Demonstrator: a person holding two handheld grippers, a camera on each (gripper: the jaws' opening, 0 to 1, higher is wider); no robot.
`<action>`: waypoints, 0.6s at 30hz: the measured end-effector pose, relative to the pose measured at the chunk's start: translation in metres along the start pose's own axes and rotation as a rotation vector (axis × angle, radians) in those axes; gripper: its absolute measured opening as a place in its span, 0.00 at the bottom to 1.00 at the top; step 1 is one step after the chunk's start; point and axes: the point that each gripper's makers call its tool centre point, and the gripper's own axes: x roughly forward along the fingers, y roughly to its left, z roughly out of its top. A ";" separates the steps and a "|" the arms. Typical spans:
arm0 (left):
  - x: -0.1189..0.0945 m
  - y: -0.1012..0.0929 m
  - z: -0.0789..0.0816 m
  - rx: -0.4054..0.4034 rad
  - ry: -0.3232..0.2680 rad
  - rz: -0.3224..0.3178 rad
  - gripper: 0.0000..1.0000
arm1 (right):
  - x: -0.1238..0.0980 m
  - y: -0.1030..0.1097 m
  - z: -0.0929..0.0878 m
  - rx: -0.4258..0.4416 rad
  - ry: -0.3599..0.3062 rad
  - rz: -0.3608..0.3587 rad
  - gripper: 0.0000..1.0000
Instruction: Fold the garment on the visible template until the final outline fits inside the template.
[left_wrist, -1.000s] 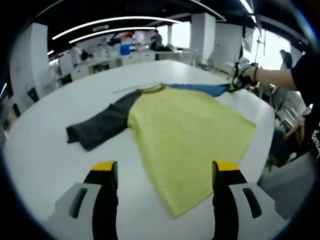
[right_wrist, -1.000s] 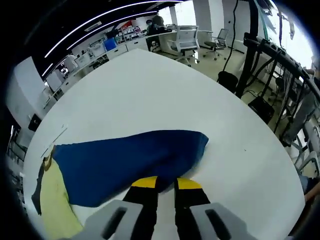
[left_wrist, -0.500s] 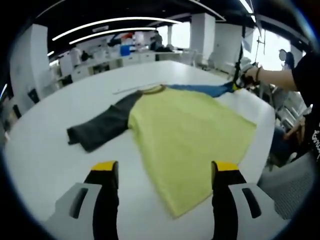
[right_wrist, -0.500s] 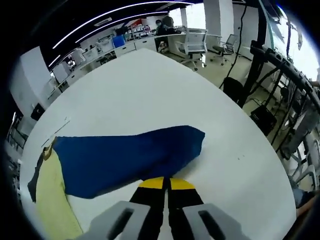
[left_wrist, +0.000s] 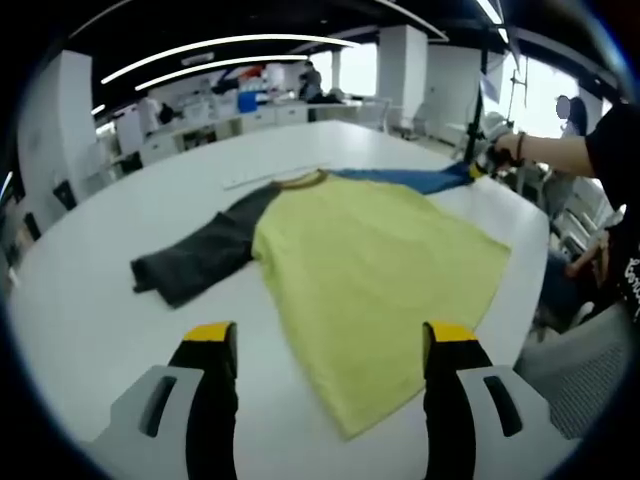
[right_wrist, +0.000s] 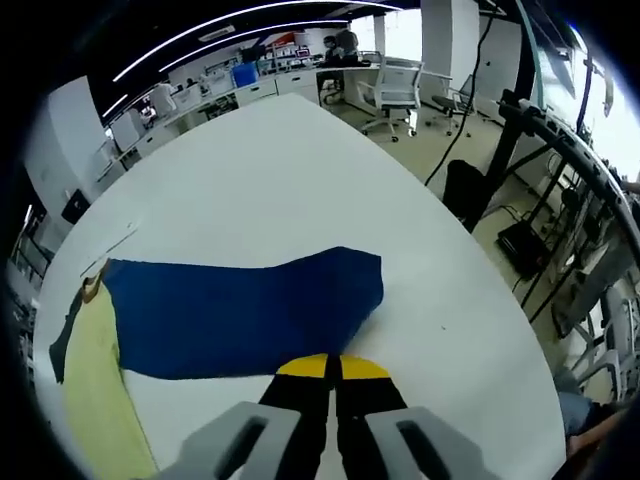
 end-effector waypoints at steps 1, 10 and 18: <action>0.000 0.000 0.000 0.001 0.001 0.000 0.72 | 0.000 0.000 0.000 -0.002 0.003 0.002 0.00; -0.002 -0.002 -0.002 0.001 0.006 -0.003 0.72 | -0.001 0.002 -0.006 -0.027 0.036 0.020 0.00; -0.002 -0.002 -0.001 0.003 0.005 -0.006 0.72 | -0.008 -0.009 0.001 0.018 0.005 -0.011 0.03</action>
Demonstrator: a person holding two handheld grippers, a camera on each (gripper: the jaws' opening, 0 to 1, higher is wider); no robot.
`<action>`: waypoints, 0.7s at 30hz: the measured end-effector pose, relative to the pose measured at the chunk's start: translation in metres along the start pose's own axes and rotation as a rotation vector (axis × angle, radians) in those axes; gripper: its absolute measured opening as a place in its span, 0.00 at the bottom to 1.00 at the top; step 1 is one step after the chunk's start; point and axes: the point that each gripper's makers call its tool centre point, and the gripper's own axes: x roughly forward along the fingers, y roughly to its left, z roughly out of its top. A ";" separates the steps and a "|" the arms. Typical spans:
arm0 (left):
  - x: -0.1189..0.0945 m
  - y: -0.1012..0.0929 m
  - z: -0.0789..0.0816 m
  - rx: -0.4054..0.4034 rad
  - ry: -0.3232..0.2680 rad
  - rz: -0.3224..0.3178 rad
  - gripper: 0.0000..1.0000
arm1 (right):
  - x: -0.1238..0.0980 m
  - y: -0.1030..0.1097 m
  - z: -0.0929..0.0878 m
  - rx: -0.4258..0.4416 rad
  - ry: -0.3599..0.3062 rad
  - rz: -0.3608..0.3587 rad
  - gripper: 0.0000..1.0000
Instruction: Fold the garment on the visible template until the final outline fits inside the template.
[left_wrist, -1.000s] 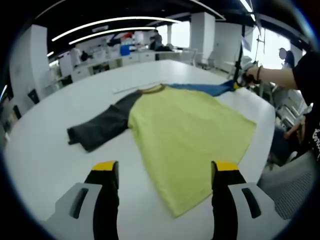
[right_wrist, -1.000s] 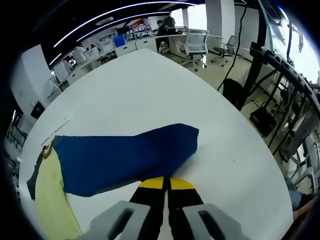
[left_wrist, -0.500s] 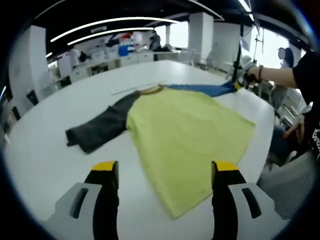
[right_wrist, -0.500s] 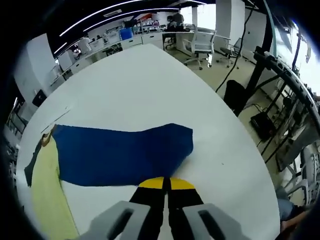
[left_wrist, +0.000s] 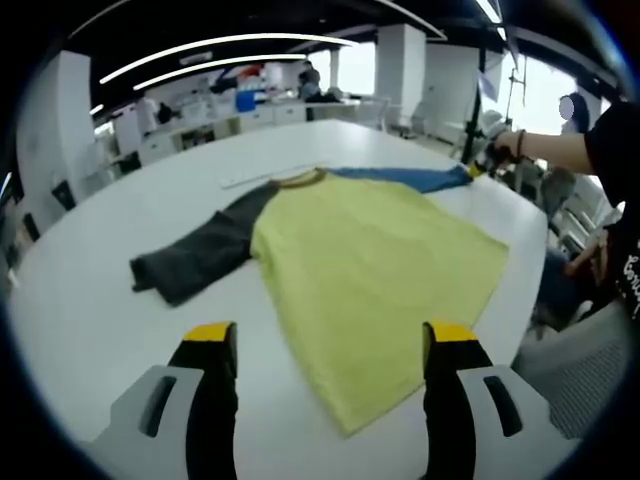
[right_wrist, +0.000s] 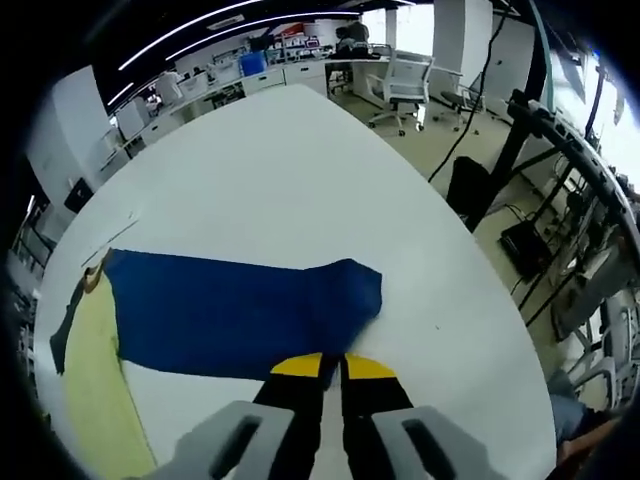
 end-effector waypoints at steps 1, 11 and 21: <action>0.000 0.000 0.000 0.003 -0.001 0.000 0.72 | -0.001 -0.002 0.001 0.004 -0.005 -0.006 0.05; 0.000 -0.003 0.002 0.005 -0.009 -0.004 0.72 | 0.020 -0.010 0.008 0.028 0.003 0.020 0.14; -0.005 0.000 0.003 0.010 -0.008 0.015 0.74 | 0.013 0.006 -0.006 0.014 0.003 0.025 0.03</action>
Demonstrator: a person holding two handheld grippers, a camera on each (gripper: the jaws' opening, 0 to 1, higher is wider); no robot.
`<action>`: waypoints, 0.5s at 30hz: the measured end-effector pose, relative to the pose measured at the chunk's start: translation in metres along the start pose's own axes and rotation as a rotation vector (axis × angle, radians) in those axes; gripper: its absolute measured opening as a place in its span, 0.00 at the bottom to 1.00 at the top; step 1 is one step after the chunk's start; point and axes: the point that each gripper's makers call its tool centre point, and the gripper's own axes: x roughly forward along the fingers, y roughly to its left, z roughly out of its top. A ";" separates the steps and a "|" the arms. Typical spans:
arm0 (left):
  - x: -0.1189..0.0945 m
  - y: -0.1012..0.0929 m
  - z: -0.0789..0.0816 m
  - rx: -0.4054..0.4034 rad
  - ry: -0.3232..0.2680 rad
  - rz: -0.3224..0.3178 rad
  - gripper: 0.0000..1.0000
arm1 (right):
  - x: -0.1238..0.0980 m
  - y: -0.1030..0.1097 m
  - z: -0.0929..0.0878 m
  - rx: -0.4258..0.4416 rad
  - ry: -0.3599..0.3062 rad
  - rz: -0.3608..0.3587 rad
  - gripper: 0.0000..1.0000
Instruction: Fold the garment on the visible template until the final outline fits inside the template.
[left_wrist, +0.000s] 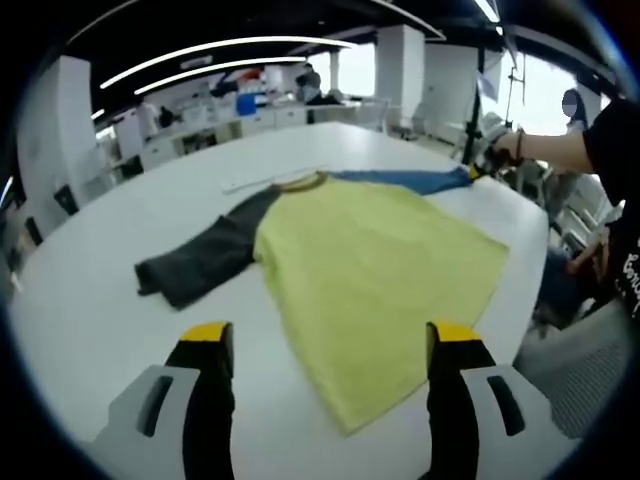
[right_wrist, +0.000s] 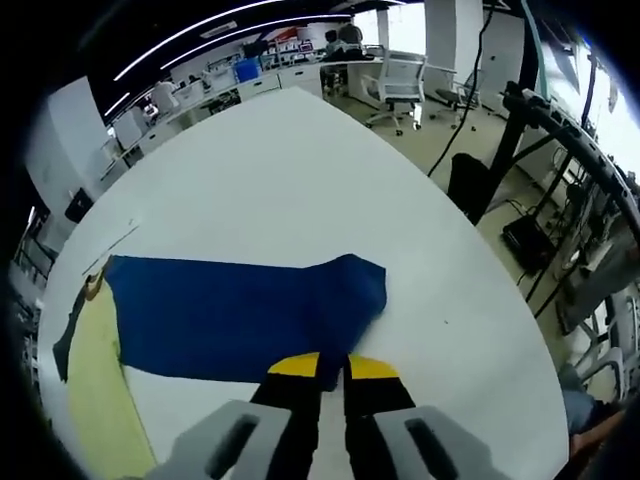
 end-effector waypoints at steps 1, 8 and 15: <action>0.000 0.001 0.000 -0.003 0.000 0.002 0.74 | 0.000 0.000 0.000 0.001 0.001 -0.001 0.03; -0.002 0.002 -0.002 -0.007 0.001 0.008 0.74 | -0.004 0.004 -0.002 0.003 -0.005 0.000 0.00; -0.002 0.005 -0.002 -0.007 0.010 0.017 0.77 | -0.009 0.010 0.006 -0.005 -0.021 0.021 0.00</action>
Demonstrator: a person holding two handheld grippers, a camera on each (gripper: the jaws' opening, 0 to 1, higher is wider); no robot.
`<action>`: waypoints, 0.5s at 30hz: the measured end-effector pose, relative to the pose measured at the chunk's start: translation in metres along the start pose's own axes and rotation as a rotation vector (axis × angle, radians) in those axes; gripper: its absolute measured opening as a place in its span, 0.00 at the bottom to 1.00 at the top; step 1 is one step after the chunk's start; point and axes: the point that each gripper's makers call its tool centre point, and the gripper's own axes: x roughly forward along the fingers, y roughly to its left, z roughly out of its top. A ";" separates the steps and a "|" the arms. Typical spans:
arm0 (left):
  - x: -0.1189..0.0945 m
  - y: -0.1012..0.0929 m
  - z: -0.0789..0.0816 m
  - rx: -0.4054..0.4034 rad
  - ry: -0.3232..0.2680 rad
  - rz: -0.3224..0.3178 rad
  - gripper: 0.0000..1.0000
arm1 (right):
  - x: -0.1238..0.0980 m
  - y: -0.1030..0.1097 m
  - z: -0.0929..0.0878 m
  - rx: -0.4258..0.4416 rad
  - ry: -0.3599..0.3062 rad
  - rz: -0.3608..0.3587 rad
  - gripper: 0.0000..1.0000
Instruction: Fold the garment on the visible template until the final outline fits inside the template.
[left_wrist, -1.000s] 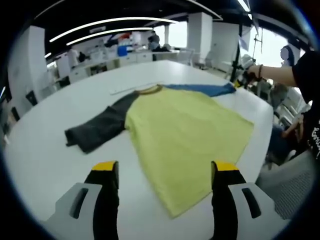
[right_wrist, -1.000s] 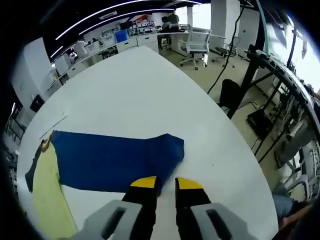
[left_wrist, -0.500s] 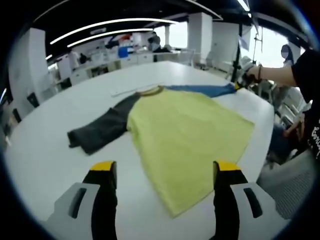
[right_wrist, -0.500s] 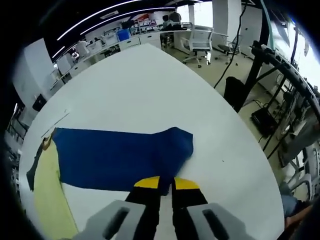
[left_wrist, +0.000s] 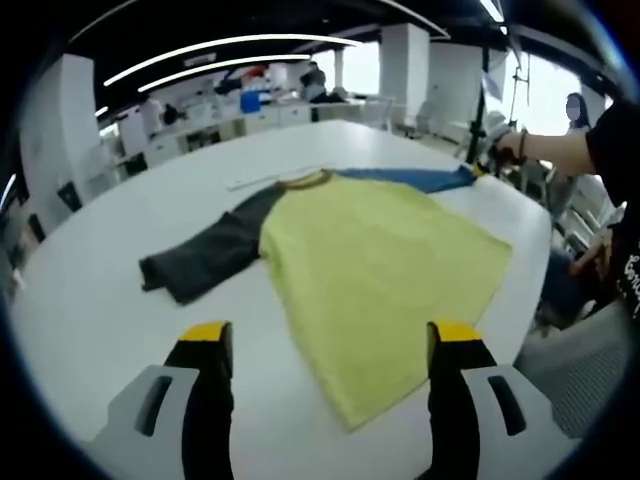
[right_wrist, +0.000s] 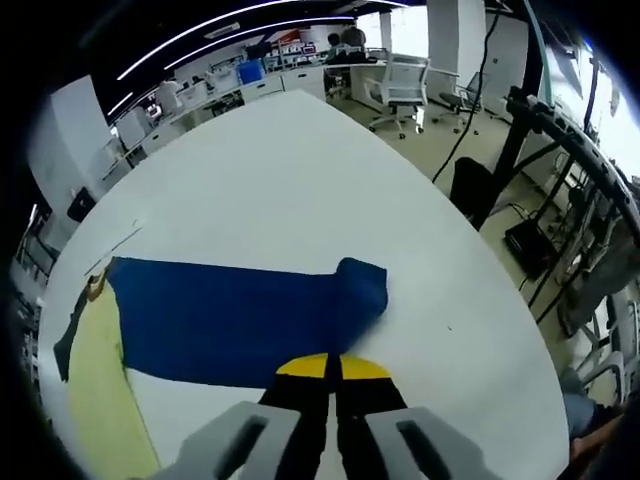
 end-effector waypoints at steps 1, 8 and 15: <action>0.000 0.000 0.000 -0.002 0.002 0.001 0.77 | 0.000 0.001 0.002 -0.003 0.000 0.002 0.00; -0.002 -0.001 0.002 -0.029 -0.019 -0.011 0.81 | -0.001 0.012 0.009 -0.038 -0.008 0.033 0.00; -0.004 0.001 -0.001 -0.026 0.011 -0.006 0.84 | -0.009 0.035 0.016 -0.091 -0.028 0.065 0.00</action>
